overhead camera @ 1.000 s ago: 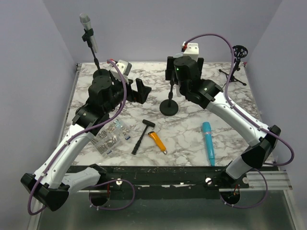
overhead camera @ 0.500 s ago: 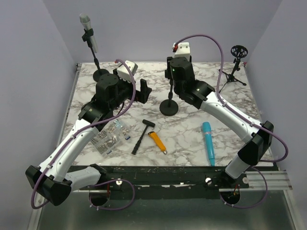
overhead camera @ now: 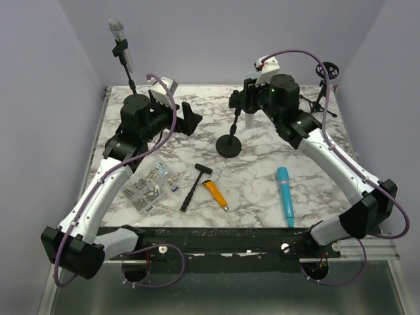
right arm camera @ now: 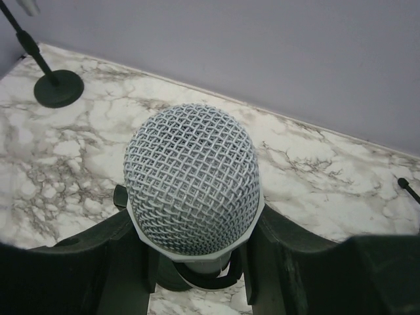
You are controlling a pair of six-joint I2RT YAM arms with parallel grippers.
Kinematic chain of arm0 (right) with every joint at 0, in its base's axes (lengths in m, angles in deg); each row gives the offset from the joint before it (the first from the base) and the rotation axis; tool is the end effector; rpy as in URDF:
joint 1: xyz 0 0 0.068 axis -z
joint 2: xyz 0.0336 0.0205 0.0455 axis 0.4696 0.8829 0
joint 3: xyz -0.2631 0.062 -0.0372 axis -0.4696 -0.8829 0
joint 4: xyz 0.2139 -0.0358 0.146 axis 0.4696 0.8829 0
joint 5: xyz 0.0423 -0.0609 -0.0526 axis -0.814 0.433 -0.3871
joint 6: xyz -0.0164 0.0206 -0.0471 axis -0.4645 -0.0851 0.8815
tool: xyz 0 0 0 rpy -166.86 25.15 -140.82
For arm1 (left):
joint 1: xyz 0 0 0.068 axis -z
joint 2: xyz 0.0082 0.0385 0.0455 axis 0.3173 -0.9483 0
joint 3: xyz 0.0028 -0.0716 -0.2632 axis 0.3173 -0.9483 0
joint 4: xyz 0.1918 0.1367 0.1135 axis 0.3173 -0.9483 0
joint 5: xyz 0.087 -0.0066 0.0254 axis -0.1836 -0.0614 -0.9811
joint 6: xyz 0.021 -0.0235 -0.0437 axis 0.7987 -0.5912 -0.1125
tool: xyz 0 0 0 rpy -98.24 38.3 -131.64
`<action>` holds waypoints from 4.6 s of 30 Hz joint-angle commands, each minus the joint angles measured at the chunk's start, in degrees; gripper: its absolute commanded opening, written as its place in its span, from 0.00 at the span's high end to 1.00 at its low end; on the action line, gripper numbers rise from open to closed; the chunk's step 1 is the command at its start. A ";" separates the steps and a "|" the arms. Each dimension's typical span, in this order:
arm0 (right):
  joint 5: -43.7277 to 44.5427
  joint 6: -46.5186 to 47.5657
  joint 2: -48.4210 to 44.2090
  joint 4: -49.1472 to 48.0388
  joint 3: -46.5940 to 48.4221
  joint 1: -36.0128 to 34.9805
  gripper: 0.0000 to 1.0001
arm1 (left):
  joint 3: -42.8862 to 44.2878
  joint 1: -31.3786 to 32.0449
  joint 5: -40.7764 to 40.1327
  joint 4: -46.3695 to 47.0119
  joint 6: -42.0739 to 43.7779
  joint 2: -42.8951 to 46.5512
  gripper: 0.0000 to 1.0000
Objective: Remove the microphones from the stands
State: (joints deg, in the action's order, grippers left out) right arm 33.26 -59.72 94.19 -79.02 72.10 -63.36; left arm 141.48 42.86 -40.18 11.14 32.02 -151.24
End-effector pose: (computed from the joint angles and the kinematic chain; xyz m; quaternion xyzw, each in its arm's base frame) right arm 0.2945 0.1967 0.4155 -0.1517 0.7502 0.0837 0.6381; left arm 0.2324 -0.1148 0.4092 0.1728 0.7433 -0.2812 0.5819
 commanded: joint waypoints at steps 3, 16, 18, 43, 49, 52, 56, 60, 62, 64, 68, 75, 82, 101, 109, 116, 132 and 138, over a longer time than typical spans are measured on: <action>-25.56 -3.14 -0.99 1.07 -0.96 5.62 0.99 | 2.06 -7.11 28.29 12.73 -5.14 -5.87 0.01; -29.39 -3.52 1.33 4.79 1.41 5.76 0.99 | 6.11 -5.88 37.47 24.49 6.92 -18.68 0.01; -29.23 -3.53 1.28 4.68 1.32 5.77 0.99 | 9.48 -5.11 37.71 19.73 11.42 -20.95 0.01; -30.45 -2.52 2.08 4.50 0.73 5.74 0.99 | 27.78 -2.36 45.32 7.01 24.86 -38.25 0.02; -30.92 -2.64 2.69 4.76 1.06 5.75 0.99 | 29.60 -1.60 46.32 6.66 24.75 -40.60 0.07; -30.99 -2.66 2.52 4.77 1.12 5.74 0.99 | 30.13 -1.60 46.36 5.87 24.77 -41.27 0.12; -31.28 -2.73 2.33 4.77 1.00 5.79 0.99 | 28.37 -1.60 44.41 7.43 24.82 -39.87 0.44; -29.99 -2.64 1.86 4.06 0.73 5.75 0.99 | 26.04 -1.47 39.48 7.33 25.37 -37.76 0.99; -28.92 -2.93 1.39 3.10 0.31 5.75 0.99 | 25.78 -1.24 36.69 6.16 25.20 -37.17 1.00; -27.49 -3.59 1.18 2.32 0.45 5.73 0.99 | 25.26 -1.09 36.09 5.66 24.52 -36.68 1.00; -25.28 -4.50 1.28 2.86 3.00 5.73 0.99 | 25.03 -0.72 35.02 4.57 23.72 -36.61 1.00; -11.98 -5.92 -0.69 6.51 8.59 5.73 0.99 | 24.96 -0.46 34.15 3.73 23.27 -36.54 1.00; -1.82 -7.57 -5.19 6.24 11.95 5.73 0.99 | 24.27 -0.06 32.14 2.36 23.18 -36.44 1.00; 12.54 -15.97 -18.39 23.39 7.23 5.73 0.99 | 24.65 0.14 25.50 4.12 16.20 -35.98 0.49; -1.77 -23.44 -19.68 34.15 -10.04 5.74 1.00 | 24.76 0.25 21.57 3.33 12.03 -33.37 0.01; -11.92 -27.90 -15.08 37.50 -20.42 5.61 0.99 | 26.28 0.25 17.17 -0.73 4.91 -26.77 0.01; -0.35 -28.68 -2.80 38.90 -25.56 3.01 0.99 | 16.98 0.41 6.49 -12.73 -6.27 -9.74 0.01; 0.48 -30.55 0.17 37.54 -26.91 3.01 0.99 | 13.19 1.27 -0.67 -11.83 -4.49 -7.10 0.02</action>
State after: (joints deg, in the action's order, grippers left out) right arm 31.03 -88.70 93.08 -41.20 46.55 -60.06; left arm 155.67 43.14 -34.13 0.67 26.38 -160.57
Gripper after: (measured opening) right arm 0.488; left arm 0.980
